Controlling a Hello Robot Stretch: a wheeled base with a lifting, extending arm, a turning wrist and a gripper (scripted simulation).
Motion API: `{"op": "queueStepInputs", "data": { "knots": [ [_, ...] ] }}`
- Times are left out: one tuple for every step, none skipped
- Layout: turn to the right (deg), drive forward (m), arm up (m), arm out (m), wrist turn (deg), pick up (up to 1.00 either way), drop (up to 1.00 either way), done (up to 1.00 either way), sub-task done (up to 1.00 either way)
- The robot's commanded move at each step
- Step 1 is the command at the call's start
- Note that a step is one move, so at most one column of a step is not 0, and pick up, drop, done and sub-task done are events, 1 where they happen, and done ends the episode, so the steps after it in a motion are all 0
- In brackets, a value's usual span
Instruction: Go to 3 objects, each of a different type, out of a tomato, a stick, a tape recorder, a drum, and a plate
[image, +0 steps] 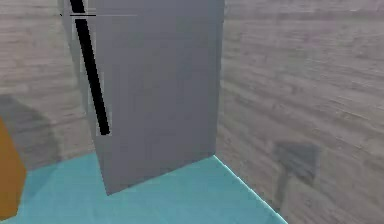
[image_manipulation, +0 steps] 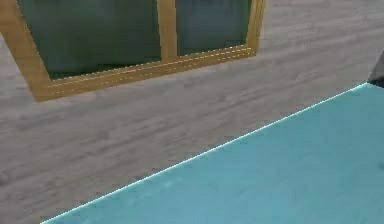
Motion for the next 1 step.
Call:
{"op": "queueStepInputs", "data": {
  "knots": [
    [-30.0, 0.00, 0.00, 0.00, 0.0, 0.00, 0.00, 0.00, 0.00]
  ]
}}
